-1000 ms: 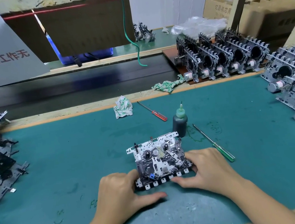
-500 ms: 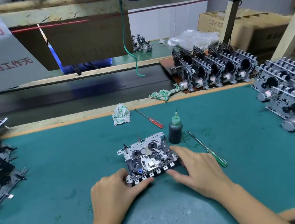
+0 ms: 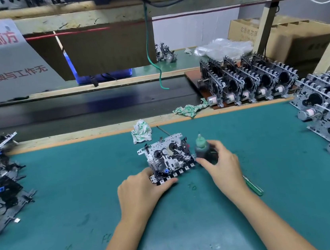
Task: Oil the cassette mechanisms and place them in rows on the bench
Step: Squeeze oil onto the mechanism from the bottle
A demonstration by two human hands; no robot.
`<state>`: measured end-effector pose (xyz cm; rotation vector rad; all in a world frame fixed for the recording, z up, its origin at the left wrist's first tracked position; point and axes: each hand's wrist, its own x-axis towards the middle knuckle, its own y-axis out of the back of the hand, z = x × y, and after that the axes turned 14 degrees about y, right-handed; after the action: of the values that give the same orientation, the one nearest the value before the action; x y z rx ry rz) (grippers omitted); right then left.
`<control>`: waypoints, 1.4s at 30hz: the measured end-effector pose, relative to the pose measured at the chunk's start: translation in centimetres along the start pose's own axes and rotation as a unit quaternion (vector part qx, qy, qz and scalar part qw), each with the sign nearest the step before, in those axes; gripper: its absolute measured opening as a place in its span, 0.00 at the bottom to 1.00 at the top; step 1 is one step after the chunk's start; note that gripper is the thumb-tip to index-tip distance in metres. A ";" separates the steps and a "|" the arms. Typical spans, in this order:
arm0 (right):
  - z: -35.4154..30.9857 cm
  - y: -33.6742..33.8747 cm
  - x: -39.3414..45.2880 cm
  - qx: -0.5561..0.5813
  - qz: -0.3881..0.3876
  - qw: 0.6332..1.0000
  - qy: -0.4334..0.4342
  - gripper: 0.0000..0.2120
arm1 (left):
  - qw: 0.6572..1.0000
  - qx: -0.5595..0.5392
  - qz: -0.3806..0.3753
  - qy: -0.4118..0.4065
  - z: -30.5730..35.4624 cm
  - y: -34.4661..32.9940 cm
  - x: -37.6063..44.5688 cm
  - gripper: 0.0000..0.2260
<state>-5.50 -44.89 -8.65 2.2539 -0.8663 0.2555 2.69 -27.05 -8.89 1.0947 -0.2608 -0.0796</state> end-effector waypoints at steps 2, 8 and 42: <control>-0.1 0.1 0.0 0.016 -0.008 0.999 0.037 0.20 | 1.000 0.022 0.018 -0.009 -0.3 -0.3 0.0 0.30; -1.5 0.8 0.4 0.163 0.104 0.981 0.007 0.05 | 0.998 0.055 0.024 -0.021 -0.1 -0.5 0.1 0.31; -2.4 -0.1 -0.2 0.170 0.165 0.972 0.008 0.19 | 0.994 0.110 0.008 -0.005 0.1 -0.8 0.4 0.29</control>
<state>-5.42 -43.18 -7.03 2.4014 -1.2687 0.6146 3.11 -27.59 -9.53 1.3106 -0.2917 -0.0420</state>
